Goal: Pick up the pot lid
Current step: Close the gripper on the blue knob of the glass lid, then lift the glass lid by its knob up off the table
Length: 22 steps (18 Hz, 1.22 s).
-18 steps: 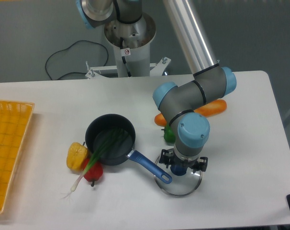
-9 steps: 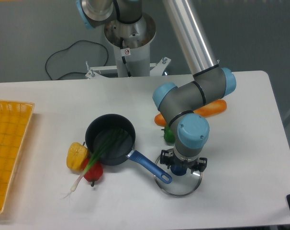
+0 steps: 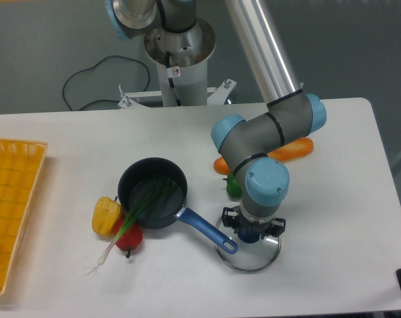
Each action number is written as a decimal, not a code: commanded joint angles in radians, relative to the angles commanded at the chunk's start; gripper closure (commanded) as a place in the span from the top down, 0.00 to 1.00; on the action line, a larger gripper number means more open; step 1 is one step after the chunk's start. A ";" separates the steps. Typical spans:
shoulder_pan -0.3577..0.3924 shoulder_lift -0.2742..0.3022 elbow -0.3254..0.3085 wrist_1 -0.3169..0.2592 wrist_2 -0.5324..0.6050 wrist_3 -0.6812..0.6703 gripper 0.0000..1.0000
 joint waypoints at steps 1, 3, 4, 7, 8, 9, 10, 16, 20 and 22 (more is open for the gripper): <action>0.000 0.000 0.000 0.000 0.000 0.000 0.55; 0.000 0.002 0.000 0.000 0.000 0.002 0.50; 0.002 0.002 0.000 0.000 0.000 0.009 0.49; 0.003 0.006 0.011 -0.002 0.000 0.026 0.49; 0.005 0.006 0.014 -0.002 0.000 0.026 0.49; 0.005 0.008 0.017 -0.002 0.000 0.028 0.48; 0.005 0.008 0.018 -0.003 0.000 0.028 0.48; 0.018 0.024 0.066 -0.090 -0.003 0.066 0.44; 0.034 0.044 0.071 -0.129 -0.005 0.110 0.44; 0.038 0.058 0.071 -0.150 -0.005 0.132 0.44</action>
